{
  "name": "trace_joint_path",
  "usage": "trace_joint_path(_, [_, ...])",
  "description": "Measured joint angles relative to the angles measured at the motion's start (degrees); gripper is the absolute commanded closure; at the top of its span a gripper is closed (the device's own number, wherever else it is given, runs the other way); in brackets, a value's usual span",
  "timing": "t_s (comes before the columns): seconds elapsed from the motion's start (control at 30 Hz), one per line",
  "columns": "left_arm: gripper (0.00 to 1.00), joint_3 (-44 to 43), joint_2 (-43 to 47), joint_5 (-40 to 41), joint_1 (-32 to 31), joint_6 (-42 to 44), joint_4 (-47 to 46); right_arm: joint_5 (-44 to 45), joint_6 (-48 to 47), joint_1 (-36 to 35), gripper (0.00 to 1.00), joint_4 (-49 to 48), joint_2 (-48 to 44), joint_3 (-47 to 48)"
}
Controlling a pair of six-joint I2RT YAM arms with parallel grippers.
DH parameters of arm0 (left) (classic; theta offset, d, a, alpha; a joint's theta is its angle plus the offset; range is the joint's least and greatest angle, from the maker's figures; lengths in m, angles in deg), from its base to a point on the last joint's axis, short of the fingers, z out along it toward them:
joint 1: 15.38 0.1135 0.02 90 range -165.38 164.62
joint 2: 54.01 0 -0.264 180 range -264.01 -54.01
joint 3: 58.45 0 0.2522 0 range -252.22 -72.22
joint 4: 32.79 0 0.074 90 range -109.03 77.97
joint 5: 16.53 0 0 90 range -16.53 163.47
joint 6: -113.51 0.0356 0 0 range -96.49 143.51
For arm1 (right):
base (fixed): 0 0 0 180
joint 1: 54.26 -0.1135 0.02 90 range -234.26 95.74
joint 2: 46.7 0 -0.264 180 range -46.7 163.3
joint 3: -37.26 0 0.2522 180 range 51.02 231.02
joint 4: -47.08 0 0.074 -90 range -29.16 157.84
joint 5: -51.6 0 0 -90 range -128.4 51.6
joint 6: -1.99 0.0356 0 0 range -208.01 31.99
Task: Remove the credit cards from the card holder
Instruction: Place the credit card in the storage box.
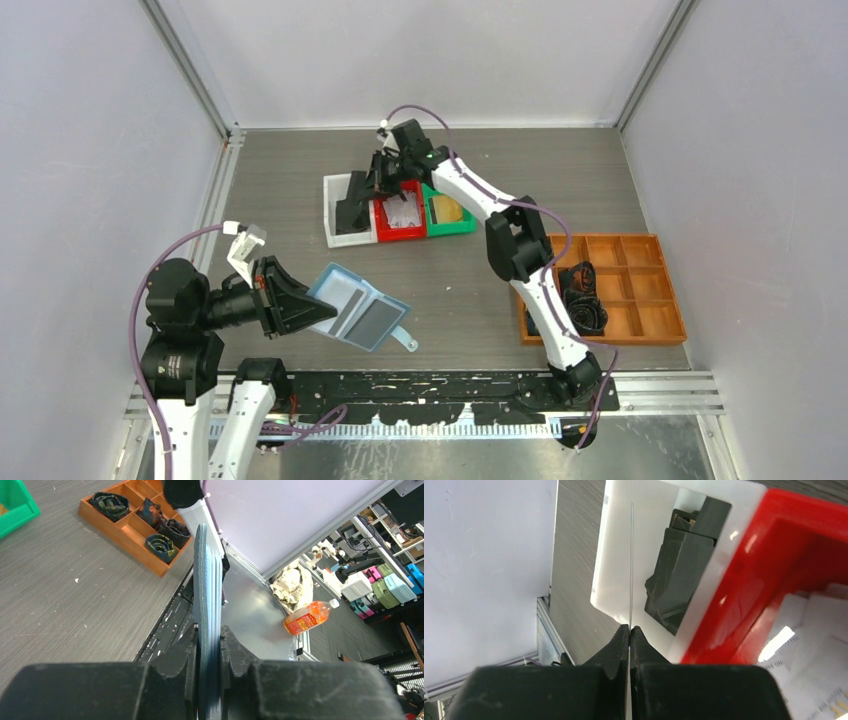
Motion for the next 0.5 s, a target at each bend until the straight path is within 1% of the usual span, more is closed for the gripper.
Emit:
trace_joint_path(0.13, [0.89, -0.02, 0.0, 0.02, 0.0, 0.44, 0.33, 0.5, 0.02, -1.36, 0.99, 3.04, 5.33, 7.54])
trace_joint_path(0.2, [0.89, -0.09, 0.0, 0.0, 0.0, 0.55, 0.33, 1.22, 0.0, -1.84, 0.95, 3.98, 6.43, 9.05])
trace_joint_path(0.27, [0.89, -0.17, 0.0, 0.0, 0.0, 0.61, 0.37, 2.23, -0.24, -2.32, 0.89, 5.42, 7.04, 9.94])
trace_joint_path(0.33, [0.89, -0.42, -0.09, 0.02, 0.0, 0.59, 0.37, 3.04, -0.57, -2.69, 0.87, 6.86, 7.21, 10.27])
trace_joint_path(0.4, [0.89, -0.57, -0.15, 0.02, 0.0, 0.44, 0.26, 3.76, -0.92, -2.97, 0.83, 7.23, 7.21, 10.1])
trace_joint_path(0.5, [0.89, -0.61, -0.37, 0.04, 0.0, -0.13, 0.22, 4.46, -0.83, -3.15, 0.78, 6.49, 6.67, 7.82])
